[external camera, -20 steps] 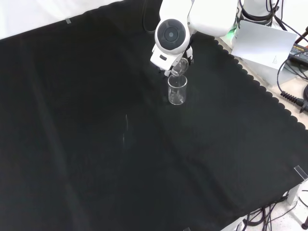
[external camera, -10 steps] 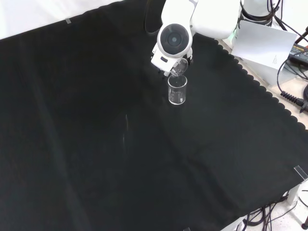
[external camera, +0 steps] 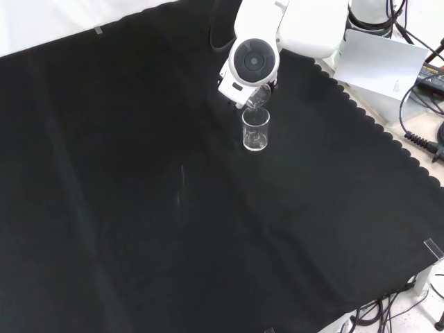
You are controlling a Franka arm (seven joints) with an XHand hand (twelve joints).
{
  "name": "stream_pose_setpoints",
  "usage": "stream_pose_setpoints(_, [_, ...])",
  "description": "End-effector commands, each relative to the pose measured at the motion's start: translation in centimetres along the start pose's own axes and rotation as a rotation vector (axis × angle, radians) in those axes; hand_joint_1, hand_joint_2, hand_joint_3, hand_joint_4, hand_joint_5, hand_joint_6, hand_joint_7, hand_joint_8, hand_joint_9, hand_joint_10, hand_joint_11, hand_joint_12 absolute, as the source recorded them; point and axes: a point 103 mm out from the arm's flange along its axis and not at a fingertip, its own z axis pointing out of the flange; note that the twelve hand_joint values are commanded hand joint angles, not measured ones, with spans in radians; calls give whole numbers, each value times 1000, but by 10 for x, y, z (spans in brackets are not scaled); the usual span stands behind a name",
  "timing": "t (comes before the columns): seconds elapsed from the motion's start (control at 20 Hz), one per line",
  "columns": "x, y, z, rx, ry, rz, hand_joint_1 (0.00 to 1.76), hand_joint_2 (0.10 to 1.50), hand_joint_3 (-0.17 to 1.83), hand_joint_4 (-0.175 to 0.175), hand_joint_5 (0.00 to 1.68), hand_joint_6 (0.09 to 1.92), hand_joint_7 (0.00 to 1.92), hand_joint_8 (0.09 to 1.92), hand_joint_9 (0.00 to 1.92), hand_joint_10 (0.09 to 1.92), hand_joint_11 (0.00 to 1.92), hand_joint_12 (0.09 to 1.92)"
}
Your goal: Pour the water from the handheld beaker into the one on the table.
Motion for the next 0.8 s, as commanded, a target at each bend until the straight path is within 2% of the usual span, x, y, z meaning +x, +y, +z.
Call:
stream_pose_setpoints(0.05, [3, 1, -3, 17, -18, 4, 1154, 602, 726, 166, 1322, 610, 1702, 342, 1843, 87, 1511, 537])
stream_pose_setpoints(0.8, [9, 3, -15, 59, -76, 26, 1153, 603, 724, 169, 1322, 609, 1703, 339, 1843, 87, 1514, 536])
